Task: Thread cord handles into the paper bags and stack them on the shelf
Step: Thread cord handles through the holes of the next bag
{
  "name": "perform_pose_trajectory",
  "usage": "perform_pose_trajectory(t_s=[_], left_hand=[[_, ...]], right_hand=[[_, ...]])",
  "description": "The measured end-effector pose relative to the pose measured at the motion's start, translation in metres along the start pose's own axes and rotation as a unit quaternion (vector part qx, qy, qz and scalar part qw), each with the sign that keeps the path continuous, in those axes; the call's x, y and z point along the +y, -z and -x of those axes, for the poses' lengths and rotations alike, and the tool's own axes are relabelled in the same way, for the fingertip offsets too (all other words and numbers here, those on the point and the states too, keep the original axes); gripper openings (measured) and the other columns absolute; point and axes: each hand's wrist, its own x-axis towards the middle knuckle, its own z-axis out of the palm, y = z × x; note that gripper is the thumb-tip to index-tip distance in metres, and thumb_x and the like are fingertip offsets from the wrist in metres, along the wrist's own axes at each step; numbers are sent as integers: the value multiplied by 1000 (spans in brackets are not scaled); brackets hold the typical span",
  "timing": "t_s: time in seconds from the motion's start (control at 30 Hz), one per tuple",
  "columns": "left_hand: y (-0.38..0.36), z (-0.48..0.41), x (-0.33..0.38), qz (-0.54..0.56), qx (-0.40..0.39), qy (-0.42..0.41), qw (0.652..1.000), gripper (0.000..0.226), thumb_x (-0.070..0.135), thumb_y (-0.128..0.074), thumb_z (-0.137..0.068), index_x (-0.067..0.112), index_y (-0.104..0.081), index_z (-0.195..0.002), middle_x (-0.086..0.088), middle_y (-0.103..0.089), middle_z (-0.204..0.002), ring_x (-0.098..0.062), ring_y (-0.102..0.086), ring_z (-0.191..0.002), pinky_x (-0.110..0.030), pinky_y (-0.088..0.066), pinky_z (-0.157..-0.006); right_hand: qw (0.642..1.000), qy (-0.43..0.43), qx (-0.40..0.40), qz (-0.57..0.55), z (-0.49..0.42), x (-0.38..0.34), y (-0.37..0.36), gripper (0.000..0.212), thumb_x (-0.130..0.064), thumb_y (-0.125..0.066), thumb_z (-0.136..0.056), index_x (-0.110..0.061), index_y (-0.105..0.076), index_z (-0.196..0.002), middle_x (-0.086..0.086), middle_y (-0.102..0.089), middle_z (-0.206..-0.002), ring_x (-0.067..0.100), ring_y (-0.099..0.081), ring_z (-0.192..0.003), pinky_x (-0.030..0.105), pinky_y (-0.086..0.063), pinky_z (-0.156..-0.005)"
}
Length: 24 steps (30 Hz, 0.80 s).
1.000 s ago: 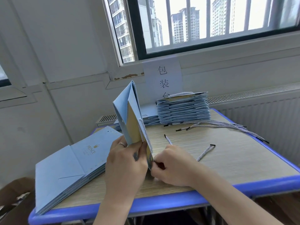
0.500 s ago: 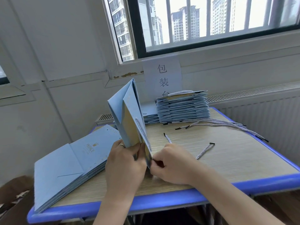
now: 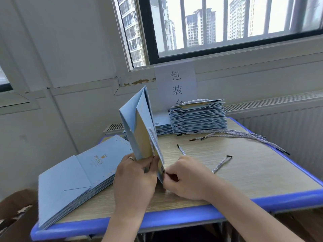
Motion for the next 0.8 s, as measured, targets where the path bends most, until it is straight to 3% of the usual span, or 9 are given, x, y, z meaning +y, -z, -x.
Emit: perform_pose_trajectory(t_s=[0.17,0.27,0.43,0.53,0.63,0.73,0.8], left_hand=[[-1,-1,-7,-9,-13,6,1000,13,27,-73,-84,25,-80,-72,-5,-65,-75,-27,-61,-82,-41,-52,-70],[0,-1,-6,4,-16,6,1000,16,34,-67,-85,29,-77,-73,-6,-64,-73,-26,-59,-77,-35,-49,-68],[0,5,-13,-14,-50,-44,998,23,36,-53,-92,28,-74,-85,-4,-56,-67,-26,-53,-67,-33,-36,-59],[2,1,-17,-62,-38,-93,993,23,26,-61,-93,26,-70,-71,0,-48,-52,-25,-41,-53,-28,-28,-50],[7,-6,-17,-80,-15,-102,992,30,38,-53,-85,27,-67,-61,0,-36,-43,-22,-36,-44,-25,-30,-45],[20,-13,-9,-99,-6,-135,986,28,33,-51,-81,28,-65,-58,2,-28,-45,-15,-19,-48,-12,-11,-49],[31,-19,-4,-89,12,-143,986,24,27,-57,-80,27,-63,-58,2,-28,-47,-11,-17,-49,-11,-9,-48]], right_hand=[[1000,5,5,3,0,0,1,44,-28,-50,-90,-11,-33,-52,3,-27,-44,14,-33,-44,16,-21,-46],[1000,6,12,4,1,1,0,44,-34,-45,-88,-11,-32,-52,4,-26,-44,15,-31,-44,17,-18,-47],[1000,4,21,-12,1,2,-3,44,-42,-35,-83,-10,-32,-53,5,-26,-44,7,-41,-51,29,-29,-50],[1000,10,19,-16,2,2,-1,45,-44,-34,-81,-9,-32,-52,5,-27,-44,12,-39,-51,29,-26,-49],[1000,18,13,-13,3,2,0,52,-51,-37,-84,-10,-32,-52,6,-28,-45,18,-34,-47,28,-26,-49],[999,0,5,-39,5,0,7,70,-71,-39,-84,-7,-38,-55,8,-34,-48,20,-36,-52,33,-31,-54],[994,-18,8,-103,9,-2,19,69,-70,-46,-87,-11,-39,-52,3,-39,-46,17,-35,-48,33,-36,-58]])
